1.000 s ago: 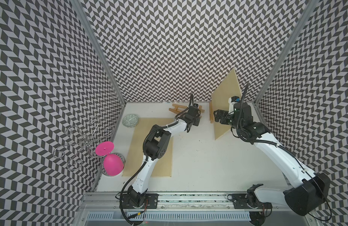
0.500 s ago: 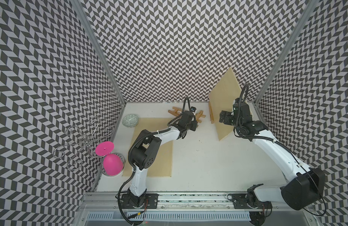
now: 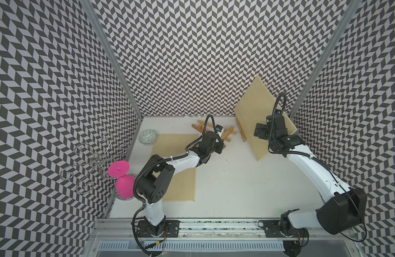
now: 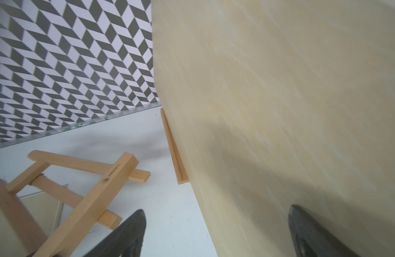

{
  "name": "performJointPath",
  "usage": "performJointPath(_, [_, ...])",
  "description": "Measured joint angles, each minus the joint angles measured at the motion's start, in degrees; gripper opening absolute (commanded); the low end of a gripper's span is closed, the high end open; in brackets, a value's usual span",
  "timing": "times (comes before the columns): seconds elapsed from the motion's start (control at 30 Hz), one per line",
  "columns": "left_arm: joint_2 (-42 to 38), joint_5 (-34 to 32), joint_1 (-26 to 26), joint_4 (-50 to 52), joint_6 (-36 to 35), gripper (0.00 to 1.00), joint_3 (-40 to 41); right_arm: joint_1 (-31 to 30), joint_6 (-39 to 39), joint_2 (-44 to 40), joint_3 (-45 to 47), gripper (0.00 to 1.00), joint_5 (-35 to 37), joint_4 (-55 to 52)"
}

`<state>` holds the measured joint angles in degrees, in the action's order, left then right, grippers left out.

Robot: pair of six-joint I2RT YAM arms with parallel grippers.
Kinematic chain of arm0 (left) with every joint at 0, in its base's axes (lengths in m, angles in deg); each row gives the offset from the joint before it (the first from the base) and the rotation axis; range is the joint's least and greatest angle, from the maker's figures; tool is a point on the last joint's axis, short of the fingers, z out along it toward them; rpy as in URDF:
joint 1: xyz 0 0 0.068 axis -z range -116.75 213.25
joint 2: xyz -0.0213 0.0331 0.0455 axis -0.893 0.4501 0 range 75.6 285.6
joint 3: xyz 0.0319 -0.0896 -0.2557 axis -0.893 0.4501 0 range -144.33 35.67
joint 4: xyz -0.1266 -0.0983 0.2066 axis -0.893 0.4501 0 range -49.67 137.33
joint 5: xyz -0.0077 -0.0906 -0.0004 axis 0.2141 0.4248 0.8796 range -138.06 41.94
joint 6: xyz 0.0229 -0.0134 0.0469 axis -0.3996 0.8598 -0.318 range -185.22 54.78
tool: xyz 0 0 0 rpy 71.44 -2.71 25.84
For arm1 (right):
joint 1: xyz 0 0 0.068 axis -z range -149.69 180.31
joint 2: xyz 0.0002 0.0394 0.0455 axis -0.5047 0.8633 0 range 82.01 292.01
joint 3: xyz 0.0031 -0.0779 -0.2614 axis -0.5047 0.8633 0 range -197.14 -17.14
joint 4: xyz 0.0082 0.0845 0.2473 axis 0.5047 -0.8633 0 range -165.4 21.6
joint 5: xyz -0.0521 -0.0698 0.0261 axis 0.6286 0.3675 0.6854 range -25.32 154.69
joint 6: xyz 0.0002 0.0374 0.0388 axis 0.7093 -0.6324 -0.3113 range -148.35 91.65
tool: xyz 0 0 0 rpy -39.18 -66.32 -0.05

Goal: Assemble the easel
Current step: Adjust the easel at the center of the board.

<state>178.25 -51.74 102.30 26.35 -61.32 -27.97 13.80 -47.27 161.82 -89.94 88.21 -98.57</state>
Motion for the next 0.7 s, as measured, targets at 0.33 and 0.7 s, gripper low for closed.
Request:
performJointPath(0.33, [-9.5,3.1,0.3,-10.3,-4.8,0.00,14.9,-2.0,1.1,-0.1,-4.4,0.98,-5.1,-1.5])
performJointPath(0.7, [-21.9,10.6,4.5,-30.2,-20.3,0.00,36.1,-11.7,4.5,3.2,-12.1,0.91,-25.9,-4.5])
